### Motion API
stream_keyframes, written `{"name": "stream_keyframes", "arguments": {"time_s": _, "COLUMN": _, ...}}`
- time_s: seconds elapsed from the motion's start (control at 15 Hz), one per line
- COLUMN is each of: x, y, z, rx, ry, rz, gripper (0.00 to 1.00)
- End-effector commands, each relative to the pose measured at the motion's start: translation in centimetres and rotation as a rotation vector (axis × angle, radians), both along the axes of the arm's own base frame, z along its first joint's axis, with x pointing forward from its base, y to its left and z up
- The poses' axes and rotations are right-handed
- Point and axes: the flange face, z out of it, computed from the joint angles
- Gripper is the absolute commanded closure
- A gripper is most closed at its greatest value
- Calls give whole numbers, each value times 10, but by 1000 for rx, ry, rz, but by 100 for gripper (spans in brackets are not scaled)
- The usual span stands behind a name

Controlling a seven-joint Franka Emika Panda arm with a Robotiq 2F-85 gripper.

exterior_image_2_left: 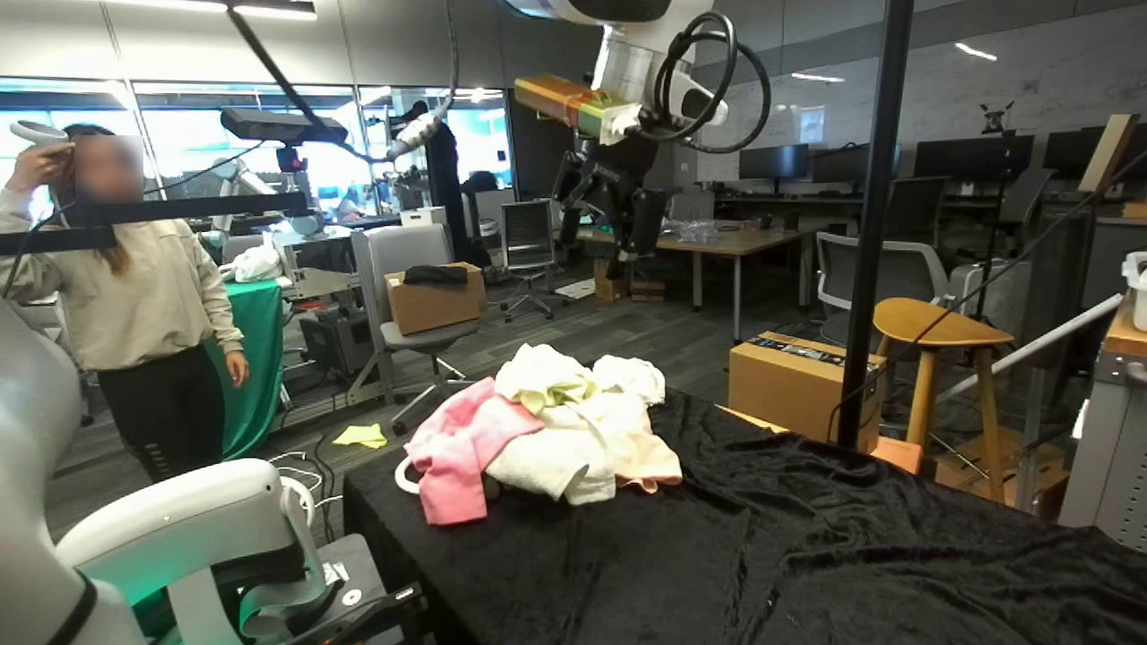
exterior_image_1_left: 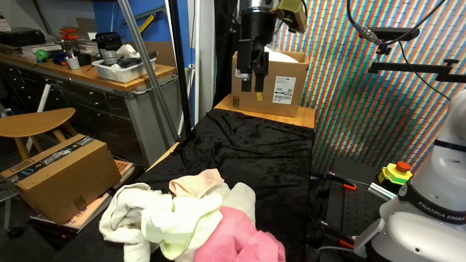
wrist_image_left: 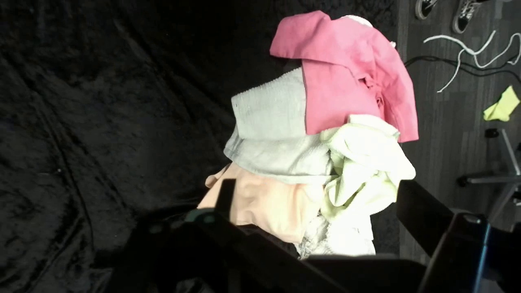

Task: Move all the clothes, the orange object and put together on the left side of the table

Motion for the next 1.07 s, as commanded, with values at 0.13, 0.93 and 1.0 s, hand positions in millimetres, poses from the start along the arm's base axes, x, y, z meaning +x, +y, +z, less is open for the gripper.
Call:
{"name": "stream_keyframes", "arguments": {"time_s": 0.13, "x": -68, "y": -48, "z": 0, "rx": 61, "ry": -92, "rz": -56, "gripper": 0}}
{"name": "stream_keyframes", "arguments": {"time_s": 0.93, "x": -135, "y": -125, "z": -44, "rx": -31, "ry": -197, "rz": 41, "gripper": 0}}
{"name": "stream_keyframes", "arguments": {"time_s": 1.0, "x": -136, "y": -130, "z": -47, "rx": -57, "ry": -200, "rz": 64, "gripper": 0}}
